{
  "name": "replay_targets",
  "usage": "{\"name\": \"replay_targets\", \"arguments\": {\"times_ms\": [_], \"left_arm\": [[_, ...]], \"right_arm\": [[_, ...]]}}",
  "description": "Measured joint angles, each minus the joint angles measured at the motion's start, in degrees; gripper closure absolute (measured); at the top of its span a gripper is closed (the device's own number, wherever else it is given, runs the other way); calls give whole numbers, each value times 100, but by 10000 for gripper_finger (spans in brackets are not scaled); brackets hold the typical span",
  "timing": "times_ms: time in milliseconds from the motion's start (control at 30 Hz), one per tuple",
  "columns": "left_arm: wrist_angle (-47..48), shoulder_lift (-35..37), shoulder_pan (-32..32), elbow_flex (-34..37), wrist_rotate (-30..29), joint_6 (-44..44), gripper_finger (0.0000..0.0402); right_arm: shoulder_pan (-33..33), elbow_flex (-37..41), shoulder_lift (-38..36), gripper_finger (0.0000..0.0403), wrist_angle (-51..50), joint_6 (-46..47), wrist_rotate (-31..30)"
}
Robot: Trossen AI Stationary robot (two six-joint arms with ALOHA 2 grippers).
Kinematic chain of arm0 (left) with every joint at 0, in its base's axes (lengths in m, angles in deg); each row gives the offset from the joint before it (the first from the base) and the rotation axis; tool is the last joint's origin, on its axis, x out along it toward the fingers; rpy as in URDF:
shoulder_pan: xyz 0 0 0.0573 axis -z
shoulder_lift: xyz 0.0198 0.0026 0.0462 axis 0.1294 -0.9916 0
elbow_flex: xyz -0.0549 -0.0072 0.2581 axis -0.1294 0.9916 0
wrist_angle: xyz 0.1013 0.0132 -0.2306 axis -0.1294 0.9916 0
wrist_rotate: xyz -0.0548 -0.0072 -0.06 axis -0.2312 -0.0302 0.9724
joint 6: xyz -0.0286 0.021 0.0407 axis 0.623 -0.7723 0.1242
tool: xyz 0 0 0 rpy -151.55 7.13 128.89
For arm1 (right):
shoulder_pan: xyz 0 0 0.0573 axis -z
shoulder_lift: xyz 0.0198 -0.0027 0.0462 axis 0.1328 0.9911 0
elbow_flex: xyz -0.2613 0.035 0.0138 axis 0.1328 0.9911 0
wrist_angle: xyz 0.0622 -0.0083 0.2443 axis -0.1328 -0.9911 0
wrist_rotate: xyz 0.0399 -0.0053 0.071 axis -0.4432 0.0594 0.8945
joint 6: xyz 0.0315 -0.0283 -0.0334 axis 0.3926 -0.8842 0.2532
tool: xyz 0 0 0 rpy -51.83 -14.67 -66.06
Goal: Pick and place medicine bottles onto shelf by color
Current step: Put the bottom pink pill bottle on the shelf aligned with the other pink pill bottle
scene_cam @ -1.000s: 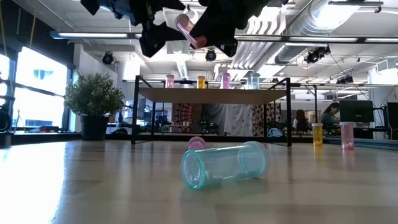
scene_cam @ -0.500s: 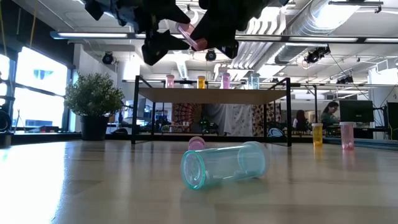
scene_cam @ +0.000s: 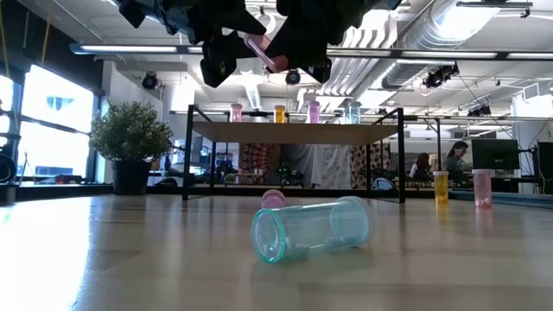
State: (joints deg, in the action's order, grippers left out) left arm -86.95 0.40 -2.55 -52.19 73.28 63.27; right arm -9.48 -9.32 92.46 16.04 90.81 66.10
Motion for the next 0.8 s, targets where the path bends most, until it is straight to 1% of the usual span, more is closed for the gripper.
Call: {"name": "replay_targets", "arguments": {"times_ms": [167, 400, 467, 567, 667, 800], "left_arm": [[-1, 0, -1, 0, 1, -102, 290], [0, 0, -1, 0, 3, -102, 288], [0, 0, -1, 0, 3, -104, 287], [3, 0, -1, 0, 9, -137, 287], [96, 0, -6, 0, -5, -296, 287], [285, 0, -115, 0, -43, -487, 287]], "right_arm": [[0, 0, 0, 320, 0, 5, 0], [0, 0, 0, 320, 4, 114, 0], [0, 0, 0, 314, 3, 110, 2], [0, 0, 0, 290, -5, 204, 9], [0, 0, 0, 250, -20, 402, -13], [30, 0, -12, 197, -59, 443, -113]]}}
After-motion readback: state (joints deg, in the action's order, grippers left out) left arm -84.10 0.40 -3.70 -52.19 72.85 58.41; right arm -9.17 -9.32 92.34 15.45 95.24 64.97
